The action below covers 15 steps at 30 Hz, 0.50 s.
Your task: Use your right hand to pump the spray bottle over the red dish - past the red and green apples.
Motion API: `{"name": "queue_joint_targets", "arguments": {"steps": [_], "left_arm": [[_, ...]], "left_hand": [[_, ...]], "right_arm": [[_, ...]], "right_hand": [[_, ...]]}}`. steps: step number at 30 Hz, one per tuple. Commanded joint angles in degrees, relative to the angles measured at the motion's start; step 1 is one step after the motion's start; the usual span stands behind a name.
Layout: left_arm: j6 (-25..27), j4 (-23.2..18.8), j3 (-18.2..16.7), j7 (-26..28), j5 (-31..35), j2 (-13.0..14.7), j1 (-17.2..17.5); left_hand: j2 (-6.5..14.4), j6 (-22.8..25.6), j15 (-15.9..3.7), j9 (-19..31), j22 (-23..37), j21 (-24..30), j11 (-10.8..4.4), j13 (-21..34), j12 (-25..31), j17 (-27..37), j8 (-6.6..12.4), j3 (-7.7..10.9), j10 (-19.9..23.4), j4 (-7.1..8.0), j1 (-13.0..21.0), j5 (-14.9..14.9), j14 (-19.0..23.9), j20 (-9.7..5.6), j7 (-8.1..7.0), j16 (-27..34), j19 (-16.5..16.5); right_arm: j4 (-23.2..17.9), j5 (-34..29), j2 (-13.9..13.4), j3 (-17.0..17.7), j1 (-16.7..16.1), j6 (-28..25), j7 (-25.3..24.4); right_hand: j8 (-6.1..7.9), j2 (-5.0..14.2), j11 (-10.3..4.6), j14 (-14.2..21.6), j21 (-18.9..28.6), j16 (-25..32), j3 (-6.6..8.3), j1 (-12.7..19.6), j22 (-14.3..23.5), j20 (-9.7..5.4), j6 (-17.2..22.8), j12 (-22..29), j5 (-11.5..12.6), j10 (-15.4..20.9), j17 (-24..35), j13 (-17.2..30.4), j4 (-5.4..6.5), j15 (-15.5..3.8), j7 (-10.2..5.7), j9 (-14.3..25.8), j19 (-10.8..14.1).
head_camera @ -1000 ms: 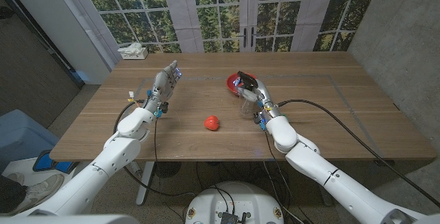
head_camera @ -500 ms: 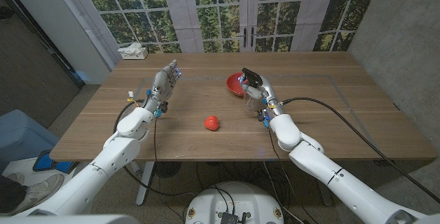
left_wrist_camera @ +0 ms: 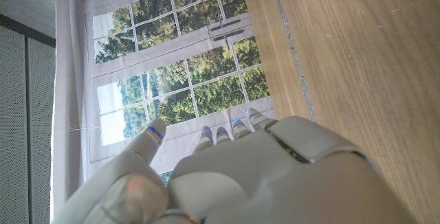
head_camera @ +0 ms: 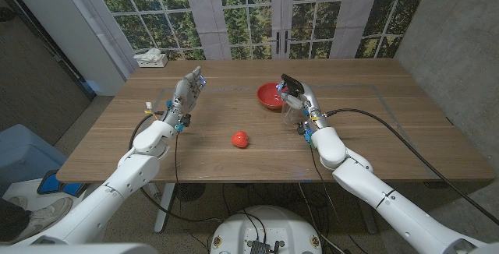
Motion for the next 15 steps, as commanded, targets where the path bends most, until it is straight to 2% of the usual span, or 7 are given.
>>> {"name": "queue_joint_targets", "arguments": {"steps": [1,15], "left_arm": [[0.22,-0.45,0.19,0.42,0.25,-0.12,-0.10],[0.20,-1.15,0.14,1.04,0.56,-0.01,0.37]], "left_hand": [[4.55,-0.11,-3.31,0.14,0.25,-0.32,0.38,0.16,0.08,-0.02,0.05,0.16,-3.17,-0.24,0.61,0.11,-6.03,-3.56,-0.40,-0.12,0.40],[4.52,-0.06,-3.33,0.14,0.26,-0.32,0.35,0.16,0.05,-0.02,0.06,0.08,-3.26,-0.36,0.64,0.07,-6.00,-3.61,-0.42,-0.10,0.43]], "right_arm": [[-0.63,1.65,-1.18,1.62,-0.30,-0.16,0.75],[-0.46,4.44,-1.79,2.16,1.35,-1.30,3.36]], "right_hand": [[0.52,3.35,0.06,0.24,0.49,8.13,-0.20,4.09,-0.02,-6.84,0.02,-0.08,0.25,0.56,1.87,0.29,0.06,-7.83,-0.42,0.15,-0.13],[0.64,3.35,0.16,0.30,1.15,8.15,-0.23,4.25,-1.02,-6.77,0.00,-0.33,0.38,0.77,1.88,0.49,0.03,-7.81,-0.52,-0.17,-0.42]]}}
